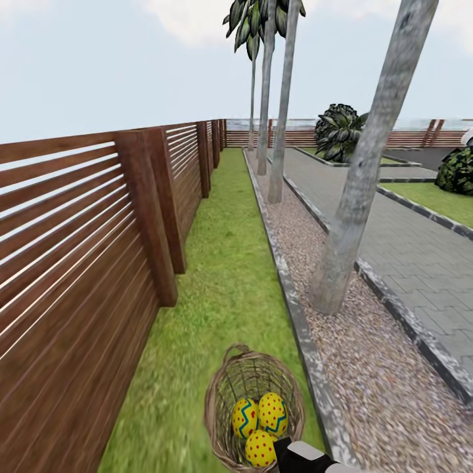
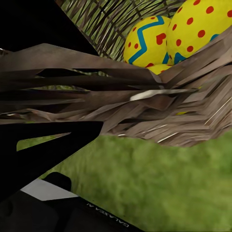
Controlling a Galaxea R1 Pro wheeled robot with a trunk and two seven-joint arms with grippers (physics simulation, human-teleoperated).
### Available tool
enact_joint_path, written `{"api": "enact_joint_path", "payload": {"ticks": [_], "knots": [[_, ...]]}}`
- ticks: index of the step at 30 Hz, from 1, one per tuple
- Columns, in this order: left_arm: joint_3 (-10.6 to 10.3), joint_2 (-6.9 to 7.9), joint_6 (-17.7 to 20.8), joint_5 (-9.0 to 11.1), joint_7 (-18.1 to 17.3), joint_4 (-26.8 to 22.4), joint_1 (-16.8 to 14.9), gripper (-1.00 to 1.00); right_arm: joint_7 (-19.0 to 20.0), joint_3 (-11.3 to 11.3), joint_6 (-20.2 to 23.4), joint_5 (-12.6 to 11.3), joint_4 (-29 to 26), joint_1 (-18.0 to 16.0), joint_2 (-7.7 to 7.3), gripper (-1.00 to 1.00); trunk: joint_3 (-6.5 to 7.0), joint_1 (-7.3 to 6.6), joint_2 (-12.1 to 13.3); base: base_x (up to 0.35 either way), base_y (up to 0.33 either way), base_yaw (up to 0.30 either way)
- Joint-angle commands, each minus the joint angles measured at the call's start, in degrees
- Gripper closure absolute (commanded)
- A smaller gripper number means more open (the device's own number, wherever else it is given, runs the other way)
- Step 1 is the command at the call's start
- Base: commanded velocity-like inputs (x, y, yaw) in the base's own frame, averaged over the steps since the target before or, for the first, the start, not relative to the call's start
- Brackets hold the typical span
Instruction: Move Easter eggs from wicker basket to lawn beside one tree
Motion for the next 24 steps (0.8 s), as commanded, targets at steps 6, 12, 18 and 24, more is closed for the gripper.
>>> {"api": "enact_joint_path", "payload": {"ticks": [6,12,18,24], "knots": [[0.03,0.02,0.10,0.60,-0.17,0.11,-0.07,-1.00,-0.12,0.14,-0.43,-0.30,0.09,-0.08,0.00,1.00,-0.09,0.05,-0.09,0.325,0.000,0.000],[0.21,-0.94,-0.16,0.52,-0.61,-0.25,0.10,-1.00,-1.01,-0.20,-0.98,-1.35,0.00,0.66,-1.00,1.00,-0.09,0.06,-0.09,0.163,0.000,0.000],[0.30,-1.74,0.10,0.52,-0.61,-1.04,0.45,-1.00,-0.81,-0.03,-0.08,-2.22,-0.38,2.11,-2.97,1.00,-0.09,0.06,-0.09,0.000,0.000,0.000],[0.30,-1.74,0.07,0.52,-0.61,-1.06,0.46,-1.00,-2.56,-0.21,8.98,-1.50,-5.70,1.35,-9.48,1.00,-0.09,0.06,-0.09,0.000,0.000,0.000]]}}
